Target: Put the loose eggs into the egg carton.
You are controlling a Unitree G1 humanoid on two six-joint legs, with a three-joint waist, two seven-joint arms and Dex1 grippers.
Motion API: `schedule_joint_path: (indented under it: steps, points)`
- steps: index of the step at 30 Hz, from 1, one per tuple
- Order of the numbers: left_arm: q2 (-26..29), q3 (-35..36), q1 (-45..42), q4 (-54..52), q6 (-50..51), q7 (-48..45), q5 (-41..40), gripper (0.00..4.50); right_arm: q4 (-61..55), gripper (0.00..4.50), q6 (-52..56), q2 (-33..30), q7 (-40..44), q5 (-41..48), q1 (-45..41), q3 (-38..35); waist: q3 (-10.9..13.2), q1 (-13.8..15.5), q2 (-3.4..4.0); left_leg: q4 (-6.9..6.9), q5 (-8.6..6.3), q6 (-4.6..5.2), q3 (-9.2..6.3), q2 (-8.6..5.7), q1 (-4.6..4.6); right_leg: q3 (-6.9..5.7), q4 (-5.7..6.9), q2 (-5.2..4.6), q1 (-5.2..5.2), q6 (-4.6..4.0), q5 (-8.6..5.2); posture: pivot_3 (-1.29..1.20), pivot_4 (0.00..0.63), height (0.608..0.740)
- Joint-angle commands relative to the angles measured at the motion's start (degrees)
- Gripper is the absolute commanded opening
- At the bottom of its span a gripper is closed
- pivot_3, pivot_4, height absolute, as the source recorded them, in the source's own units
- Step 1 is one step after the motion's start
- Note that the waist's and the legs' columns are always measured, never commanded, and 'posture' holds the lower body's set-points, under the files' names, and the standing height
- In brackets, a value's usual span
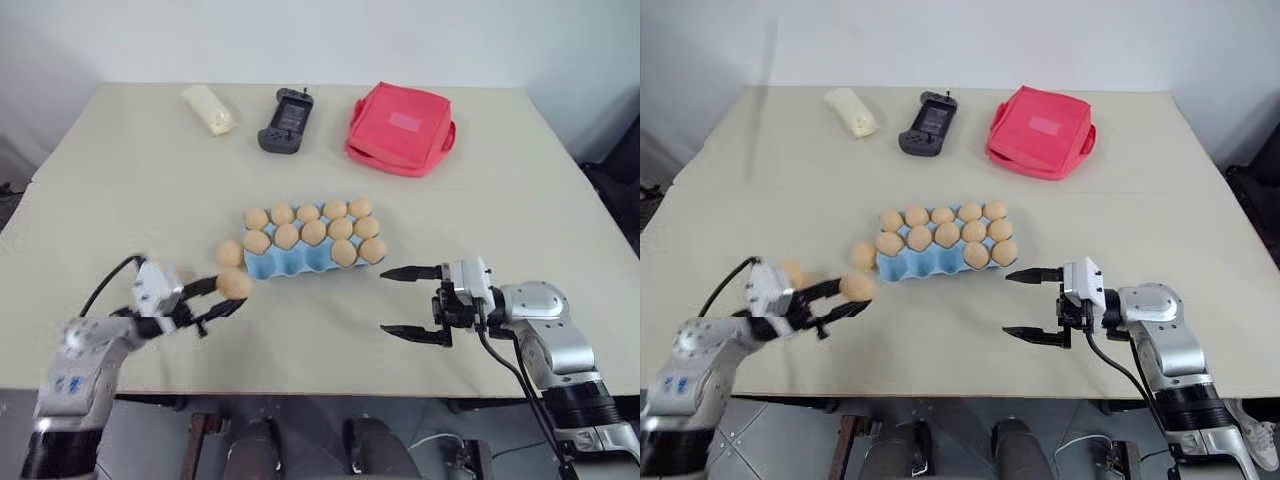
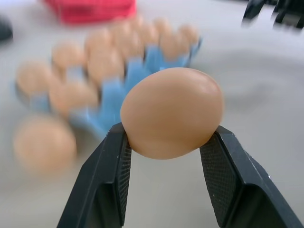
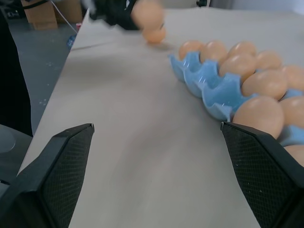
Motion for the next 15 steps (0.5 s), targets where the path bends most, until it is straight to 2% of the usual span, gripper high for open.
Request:
schedule_joint_path:
  steps: [1,6,12,15]
  points:
    - [-3.5,-5.6,-7.7,6.0,-0.3,0.3,2.8,1.99,-2.3,4.5,-0.7,-0.9,-1.8,0.2,0.9,-2.4,0.0,0.1,0.01,0.01,-0.01,0.06,0.07,-0.09,0.04,0.03,-0.03,-0.03,0.05,0.07,0.04,0.0,0.15,0.74]
    - [-11.2,-11.7,-21.6,24.9,-6.7,0.4,9.3,1.99,-5.8,4.5,-0.3,-1.4,-4.4,0.6,4.0,-4.1,0.0,0.3,0.0,0.17,-0.03,0.12,0.07,-0.11,-0.04,0.04,-0.11,0.04,0.03,0.18,0.09,0.0,0.15,0.74]
    - [-14.3,-13.1,-27.2,35.2,-9.9,-3.5,10.8,1.99,-11.1,4.5,1.2,-1.6,-8.3,1.2,7.9,-5.7,0.0,-0.1,0.0,0.23,-0.01,-0.03,0.23,0.1,-0.13,0.21,-0.01,0.25,-0.2,0.19,0.09,0.0,0.15,0.74]
    - [-15.4,-13.9,-28.0,36.4,-11.0,-4.9,11.6,2.71,-12.7,4.5,1.6,-1.4,-9.5,1.2,9.2,-6.0,0.0,0.1,0.0,0.23,0.01,-0.06,0.23,0.13,-0.13,0.2,0.03,0.27,-0.25,0.19,0.08,0.0,0.15,0.74]
